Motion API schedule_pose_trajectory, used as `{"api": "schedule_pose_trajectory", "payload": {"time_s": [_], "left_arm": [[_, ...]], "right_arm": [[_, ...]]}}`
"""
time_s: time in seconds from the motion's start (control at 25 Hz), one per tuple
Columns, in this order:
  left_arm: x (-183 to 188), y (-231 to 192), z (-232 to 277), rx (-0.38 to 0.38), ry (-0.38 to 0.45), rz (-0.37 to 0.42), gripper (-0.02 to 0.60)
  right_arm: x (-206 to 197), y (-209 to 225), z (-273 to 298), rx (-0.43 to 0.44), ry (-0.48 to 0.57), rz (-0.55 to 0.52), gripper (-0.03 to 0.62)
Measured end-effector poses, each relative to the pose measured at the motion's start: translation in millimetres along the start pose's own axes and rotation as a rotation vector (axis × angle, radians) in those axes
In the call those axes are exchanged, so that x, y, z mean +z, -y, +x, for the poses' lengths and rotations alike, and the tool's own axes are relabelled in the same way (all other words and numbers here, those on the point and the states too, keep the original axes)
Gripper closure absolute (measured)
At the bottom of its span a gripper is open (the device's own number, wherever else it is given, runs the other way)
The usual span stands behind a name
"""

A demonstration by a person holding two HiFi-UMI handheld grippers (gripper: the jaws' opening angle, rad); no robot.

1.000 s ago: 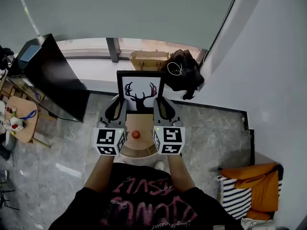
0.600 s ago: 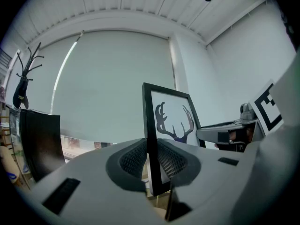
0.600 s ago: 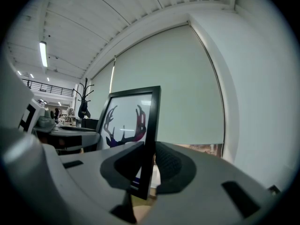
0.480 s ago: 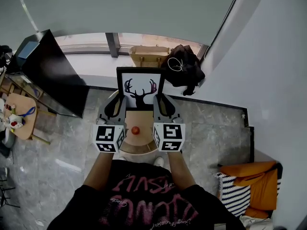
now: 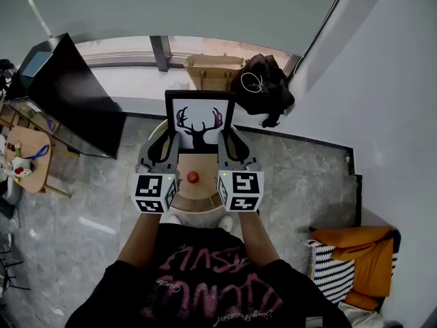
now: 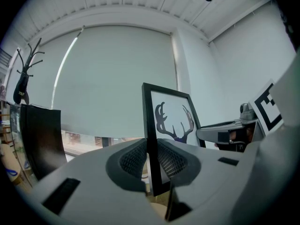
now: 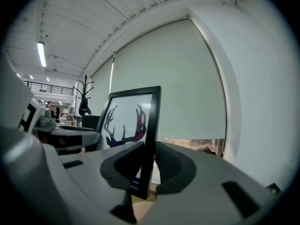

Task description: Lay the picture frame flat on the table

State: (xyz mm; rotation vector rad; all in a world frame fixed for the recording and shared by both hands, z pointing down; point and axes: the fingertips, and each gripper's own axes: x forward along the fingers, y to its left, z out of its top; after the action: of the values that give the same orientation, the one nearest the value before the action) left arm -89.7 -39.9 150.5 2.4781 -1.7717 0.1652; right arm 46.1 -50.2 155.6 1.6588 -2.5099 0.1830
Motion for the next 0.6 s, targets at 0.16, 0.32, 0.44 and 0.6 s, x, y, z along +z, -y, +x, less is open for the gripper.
{"api": "schedule_pose_trajectory", "payload": {"time_s": [0.16,0.32,0.44,0.6], "left_arm": [[-6,-3,3,-0.001,-0.016,-0.007,0.508],[-11,-5,4,0.001,-0.028,-0.011,0.508],[-14,-6,5,0.004,-0.040,-0.016,0.508],[-23,-9,5,0.005,-0.056,-0.013,0.509]], "right_arm": [[-6,-1,5,0.001,-0.017,0.007,0.511],[-11,-1,8,0.004,-0.029,0.012,0.511],[-14,-2,9,0.008,-0.041,0.014,0.511],[-22,-3,10,0.007,-0.062,0.025,0.511]]}}
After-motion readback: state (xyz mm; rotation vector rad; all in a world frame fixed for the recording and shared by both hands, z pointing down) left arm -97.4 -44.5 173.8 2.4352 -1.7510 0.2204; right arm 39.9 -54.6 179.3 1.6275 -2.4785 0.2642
